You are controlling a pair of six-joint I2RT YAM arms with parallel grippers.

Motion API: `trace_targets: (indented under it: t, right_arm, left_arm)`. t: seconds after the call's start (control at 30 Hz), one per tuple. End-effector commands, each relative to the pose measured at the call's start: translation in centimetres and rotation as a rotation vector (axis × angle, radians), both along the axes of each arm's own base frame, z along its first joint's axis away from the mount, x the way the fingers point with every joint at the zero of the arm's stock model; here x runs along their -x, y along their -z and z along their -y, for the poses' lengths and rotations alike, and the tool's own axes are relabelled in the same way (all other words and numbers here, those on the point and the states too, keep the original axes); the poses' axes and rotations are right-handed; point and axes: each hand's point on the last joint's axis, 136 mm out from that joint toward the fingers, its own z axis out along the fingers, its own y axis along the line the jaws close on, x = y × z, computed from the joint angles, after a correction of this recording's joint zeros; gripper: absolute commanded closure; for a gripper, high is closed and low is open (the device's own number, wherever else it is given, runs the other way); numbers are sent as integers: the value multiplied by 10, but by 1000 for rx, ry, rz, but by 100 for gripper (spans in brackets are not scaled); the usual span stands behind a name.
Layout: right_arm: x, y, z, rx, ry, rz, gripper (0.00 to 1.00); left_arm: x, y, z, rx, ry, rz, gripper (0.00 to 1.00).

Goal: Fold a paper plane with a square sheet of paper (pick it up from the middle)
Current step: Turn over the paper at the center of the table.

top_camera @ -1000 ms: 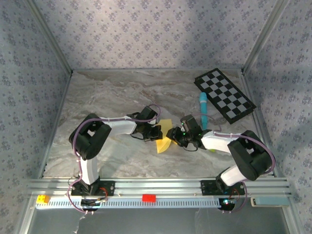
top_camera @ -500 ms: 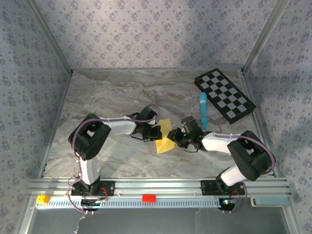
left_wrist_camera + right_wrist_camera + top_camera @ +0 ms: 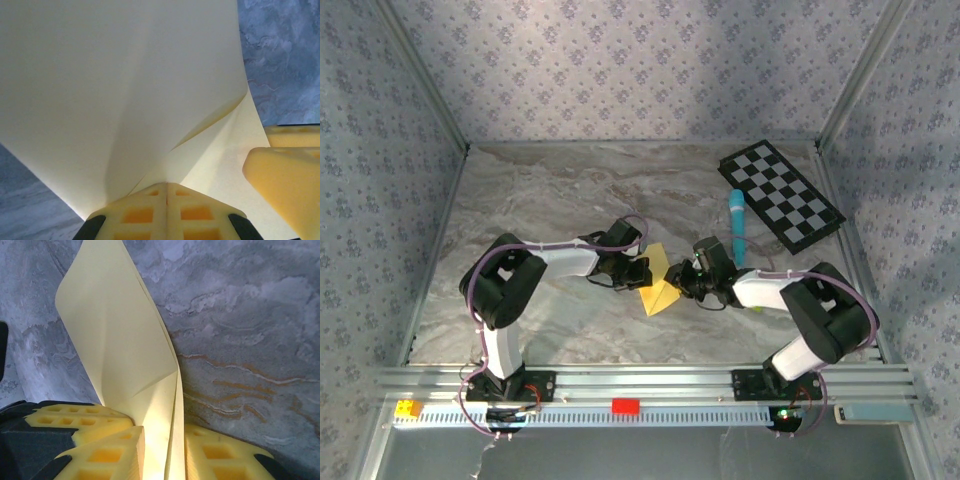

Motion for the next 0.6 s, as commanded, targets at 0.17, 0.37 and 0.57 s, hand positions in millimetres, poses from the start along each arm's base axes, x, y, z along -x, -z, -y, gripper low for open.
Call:
trace_targets:
  t: [0.17, 0.37, 0.57]
  right_arm:
    - [-4, 1, -2, -25, -19, 19, 75]
    - [-9, 0, -3, -44, -25, 39, 79]
    - [-13, 2, -5, -57, -29, 42, 79]
  left_arm:
    - [-2, -12, -1, 19, -12, 15, 95]
    - [-2, -12, -1, 19, -12, 14, 95]
    - [-2, -12, -1, 20, -14, 14, 95]
